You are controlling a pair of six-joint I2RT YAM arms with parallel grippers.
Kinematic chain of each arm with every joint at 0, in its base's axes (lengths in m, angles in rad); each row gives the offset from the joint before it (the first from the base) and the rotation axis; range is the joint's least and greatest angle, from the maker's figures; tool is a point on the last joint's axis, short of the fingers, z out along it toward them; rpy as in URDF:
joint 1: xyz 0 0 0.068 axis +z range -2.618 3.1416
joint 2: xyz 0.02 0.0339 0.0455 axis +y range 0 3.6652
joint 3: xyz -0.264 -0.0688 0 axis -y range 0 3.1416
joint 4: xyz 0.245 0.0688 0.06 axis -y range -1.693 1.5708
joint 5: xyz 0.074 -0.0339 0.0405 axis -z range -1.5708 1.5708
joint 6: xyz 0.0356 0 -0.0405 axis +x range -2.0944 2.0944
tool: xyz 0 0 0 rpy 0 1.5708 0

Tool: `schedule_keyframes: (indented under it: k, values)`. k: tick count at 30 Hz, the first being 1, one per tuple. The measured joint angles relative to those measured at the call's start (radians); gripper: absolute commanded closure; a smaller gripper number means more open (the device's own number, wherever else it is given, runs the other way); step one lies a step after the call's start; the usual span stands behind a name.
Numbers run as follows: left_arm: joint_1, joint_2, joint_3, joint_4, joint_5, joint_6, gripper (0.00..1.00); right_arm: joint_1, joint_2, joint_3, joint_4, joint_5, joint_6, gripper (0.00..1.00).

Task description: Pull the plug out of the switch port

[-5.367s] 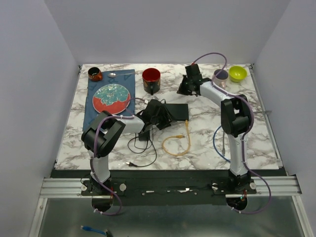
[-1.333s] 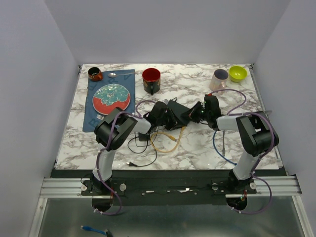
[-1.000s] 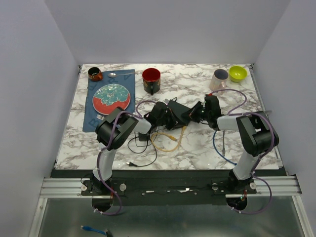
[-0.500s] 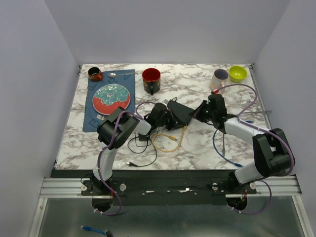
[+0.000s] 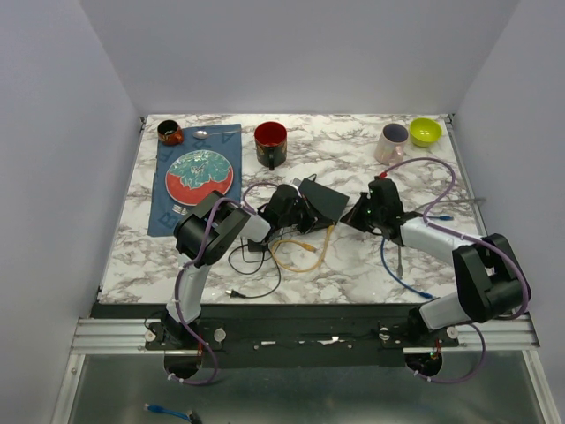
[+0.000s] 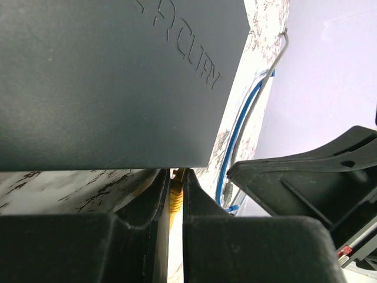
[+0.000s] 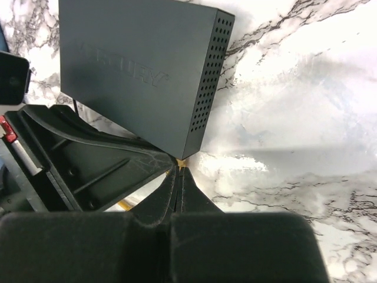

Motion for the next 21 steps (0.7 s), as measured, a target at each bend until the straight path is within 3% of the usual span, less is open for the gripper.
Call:
schedule_keyframes:
  k: [21]
  values:
    - [0.001,0.000,0.001,-0.001,0.005,0.001,1.00,0.043,0.116,0.016,0.001,-0.001,0.002,0.99]
